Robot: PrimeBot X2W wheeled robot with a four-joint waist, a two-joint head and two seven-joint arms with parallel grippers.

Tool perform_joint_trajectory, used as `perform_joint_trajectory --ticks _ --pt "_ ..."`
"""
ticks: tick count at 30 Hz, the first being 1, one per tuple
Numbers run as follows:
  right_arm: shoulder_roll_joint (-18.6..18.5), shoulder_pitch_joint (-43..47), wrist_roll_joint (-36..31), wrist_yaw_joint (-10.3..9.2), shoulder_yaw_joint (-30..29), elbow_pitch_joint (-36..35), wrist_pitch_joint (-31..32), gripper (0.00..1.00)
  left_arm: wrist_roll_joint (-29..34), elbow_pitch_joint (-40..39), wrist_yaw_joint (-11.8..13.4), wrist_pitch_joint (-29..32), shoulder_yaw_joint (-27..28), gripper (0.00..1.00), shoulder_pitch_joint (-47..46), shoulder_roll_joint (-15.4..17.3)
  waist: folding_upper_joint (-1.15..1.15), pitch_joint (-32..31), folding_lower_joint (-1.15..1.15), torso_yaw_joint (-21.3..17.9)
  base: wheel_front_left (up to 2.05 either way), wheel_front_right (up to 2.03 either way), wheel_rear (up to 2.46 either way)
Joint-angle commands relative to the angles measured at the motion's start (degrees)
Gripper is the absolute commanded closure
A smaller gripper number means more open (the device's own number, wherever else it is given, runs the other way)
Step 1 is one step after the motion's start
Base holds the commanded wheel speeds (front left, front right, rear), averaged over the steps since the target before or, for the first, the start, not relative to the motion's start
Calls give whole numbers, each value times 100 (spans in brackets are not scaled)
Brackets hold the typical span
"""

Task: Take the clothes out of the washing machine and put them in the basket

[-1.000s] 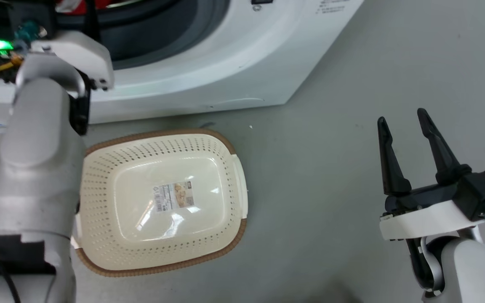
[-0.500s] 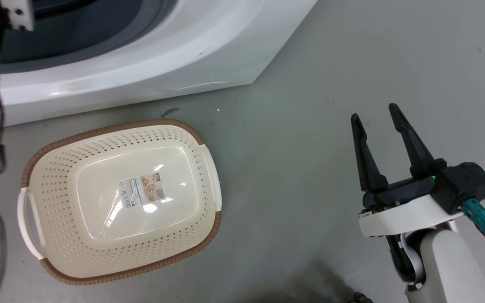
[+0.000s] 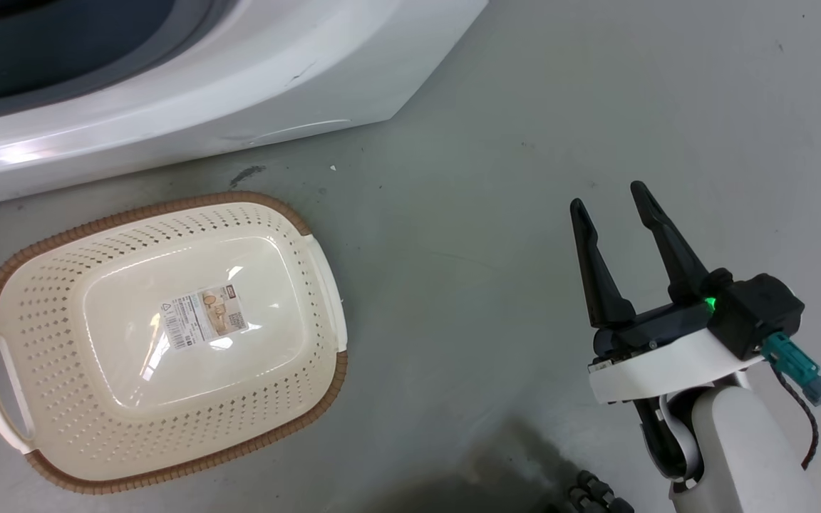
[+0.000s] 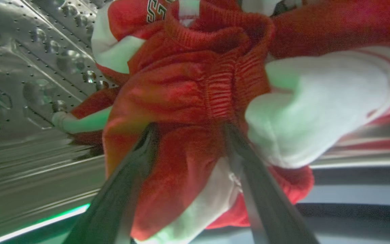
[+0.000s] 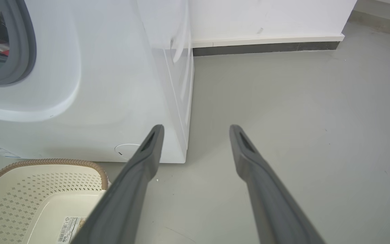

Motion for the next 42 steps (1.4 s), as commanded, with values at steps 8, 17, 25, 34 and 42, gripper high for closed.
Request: perform_joint_trajectory --ticks 8,17,25,34,42 --pt "13 -289 149 -4 -4 129 -75 0 -123 -122 155 395 -51 100 273 4 0 96 0 -62 0 0 0" --pt "14 -232 101 -4 -139 192 -85 0 -201 -831 544 -742 -55 100 667 -17 0 -211 0 44 0 0 0" --pt "12 14 -2 -4 -372 216 -7 0 -432 -1217 840 -2236 88 100 1409 -176 0 -947 0 186 0 0 0" --pt "12 455 -84 -4 -620 152 235 0 -956 -960 814 -3508 393 100 2347 -418 0 -1874 0 301 0 0 0" --pt "13 939 -198 -4 -803 30 470 0 -1190 -659 673 -4482 439 100 3008 -677 0 -2626 0 467 0 0 0"
